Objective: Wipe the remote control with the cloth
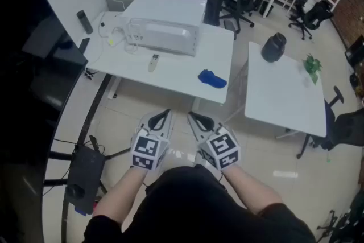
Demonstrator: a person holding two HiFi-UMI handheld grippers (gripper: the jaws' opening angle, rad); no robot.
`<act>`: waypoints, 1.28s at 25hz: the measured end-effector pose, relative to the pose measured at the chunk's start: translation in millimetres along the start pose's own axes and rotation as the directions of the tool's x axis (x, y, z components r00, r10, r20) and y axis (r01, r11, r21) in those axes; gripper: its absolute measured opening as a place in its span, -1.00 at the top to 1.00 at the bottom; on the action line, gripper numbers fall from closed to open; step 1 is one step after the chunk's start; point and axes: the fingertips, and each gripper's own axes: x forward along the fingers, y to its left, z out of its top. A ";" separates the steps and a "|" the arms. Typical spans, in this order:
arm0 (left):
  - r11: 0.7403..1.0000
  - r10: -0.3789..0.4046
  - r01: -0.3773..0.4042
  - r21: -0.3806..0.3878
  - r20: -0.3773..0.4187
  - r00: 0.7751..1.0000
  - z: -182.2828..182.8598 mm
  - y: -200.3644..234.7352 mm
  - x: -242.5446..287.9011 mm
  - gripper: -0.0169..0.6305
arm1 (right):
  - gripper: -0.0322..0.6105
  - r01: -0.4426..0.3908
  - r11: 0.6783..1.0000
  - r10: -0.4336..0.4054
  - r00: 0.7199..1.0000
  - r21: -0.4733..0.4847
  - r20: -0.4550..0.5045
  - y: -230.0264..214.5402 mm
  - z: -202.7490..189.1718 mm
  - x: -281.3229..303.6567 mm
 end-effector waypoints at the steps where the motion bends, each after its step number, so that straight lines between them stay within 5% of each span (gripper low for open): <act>1: 1.000 0.008 -0.008 -0.001 -0.002 1.000 1.5 0.6 10.2 0.95 | 0.84 -0.011 1.000 0.011 1.000 -0.001 -0.004 -9.3 -0.2 2.5; 9: 0.986 0.163 -0.164 -0.016 -0.041 0.986 5.1 43.0 98.6 0.93 | 0.84 -0.132 0.991 0.130 0.989 -0.036 -0.063 -79.3 -9.7 24.6; 18: 0.947 0.312 -0.322 -0.020 -0.194 0.930 -40.1 144.9 193.6 0.32 | 0.84 -0.197 0.980 0.192 0.972 -0.024 -0.135 -131.2 -24.2 71.3; 26: 0.937 0.318 -0.349 -0.019 -0.373 0.872 -121.9 255.2 285.9 0.18 | 0.84 -0.143 0.989 0.148 0.972 0.039 -0.180 -165.6 -26.9 140.3; 32: 0.940 0.276 -0.338 -0.044 -0.482 0.832 -169.6 294.1 327.6 0.18 | 0.84 -0.095 0.991 0.112 0.971 0.090 -0.210 -190.7 -32.9 173.7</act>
